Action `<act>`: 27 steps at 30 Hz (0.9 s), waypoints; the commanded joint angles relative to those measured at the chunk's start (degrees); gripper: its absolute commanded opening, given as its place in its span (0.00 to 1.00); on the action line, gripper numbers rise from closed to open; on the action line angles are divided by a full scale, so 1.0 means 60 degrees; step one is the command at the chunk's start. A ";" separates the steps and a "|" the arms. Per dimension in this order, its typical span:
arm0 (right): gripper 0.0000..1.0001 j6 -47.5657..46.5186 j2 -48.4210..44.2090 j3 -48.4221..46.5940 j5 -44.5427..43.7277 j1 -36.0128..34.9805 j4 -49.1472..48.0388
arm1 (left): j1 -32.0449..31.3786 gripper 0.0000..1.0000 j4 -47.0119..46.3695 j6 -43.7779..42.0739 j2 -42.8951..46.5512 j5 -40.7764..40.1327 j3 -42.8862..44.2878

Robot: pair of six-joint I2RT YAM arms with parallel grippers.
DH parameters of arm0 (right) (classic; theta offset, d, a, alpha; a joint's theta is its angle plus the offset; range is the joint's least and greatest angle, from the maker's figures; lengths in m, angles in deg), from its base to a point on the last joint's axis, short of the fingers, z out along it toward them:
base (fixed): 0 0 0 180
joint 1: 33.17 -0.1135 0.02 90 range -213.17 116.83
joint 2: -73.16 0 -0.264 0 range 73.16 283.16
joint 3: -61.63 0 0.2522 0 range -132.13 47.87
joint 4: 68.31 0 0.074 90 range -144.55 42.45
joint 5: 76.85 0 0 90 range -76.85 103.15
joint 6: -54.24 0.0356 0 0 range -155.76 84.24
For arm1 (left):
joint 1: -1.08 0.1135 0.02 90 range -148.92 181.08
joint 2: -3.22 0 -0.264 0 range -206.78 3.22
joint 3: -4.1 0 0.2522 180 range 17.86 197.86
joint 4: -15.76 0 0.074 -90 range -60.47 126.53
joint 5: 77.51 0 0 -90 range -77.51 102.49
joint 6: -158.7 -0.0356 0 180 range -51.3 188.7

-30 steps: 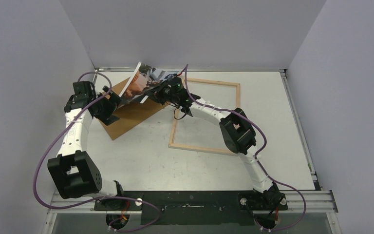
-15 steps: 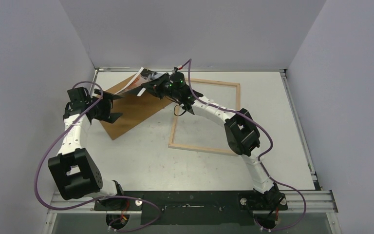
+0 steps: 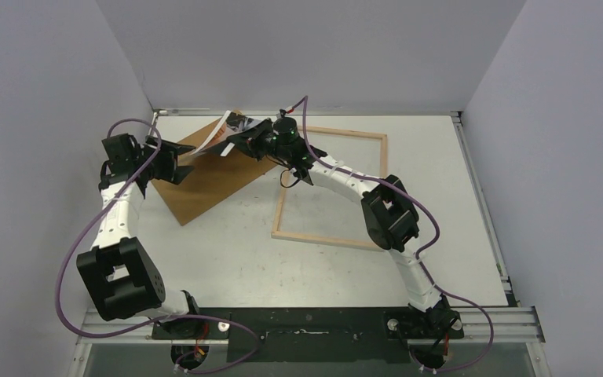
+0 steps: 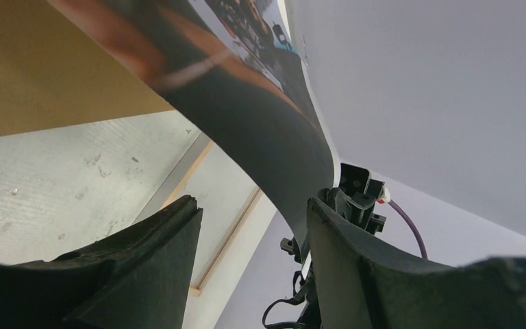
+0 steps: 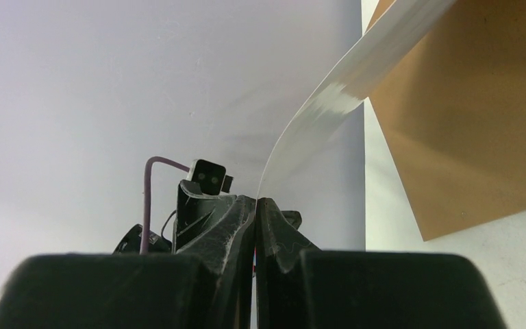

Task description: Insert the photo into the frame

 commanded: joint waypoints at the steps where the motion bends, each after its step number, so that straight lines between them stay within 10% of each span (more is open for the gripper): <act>1: 0.00 0.0020 -0.0635 -0.0112 0.0164 -0.0072 -0.0442 | 0.0081 0.55 -0.1958 0.0524 -0.0172 0.0232 -0.0338; 16: 0.00 0.0460 -0.0531 0.0162 0.0280 -0.0300 -0.0920 | -0.0018 0.28 -0.5898 0.3584 -0.0909 -0.0023 -0.1893; 27: 0.02 0.0442 -0.0639 0.0623 0.0324 -0.0279 -0.0918 | 0.0000 0.00 -0.5749 0.3388 -0.1070 -0.0009 -0.1759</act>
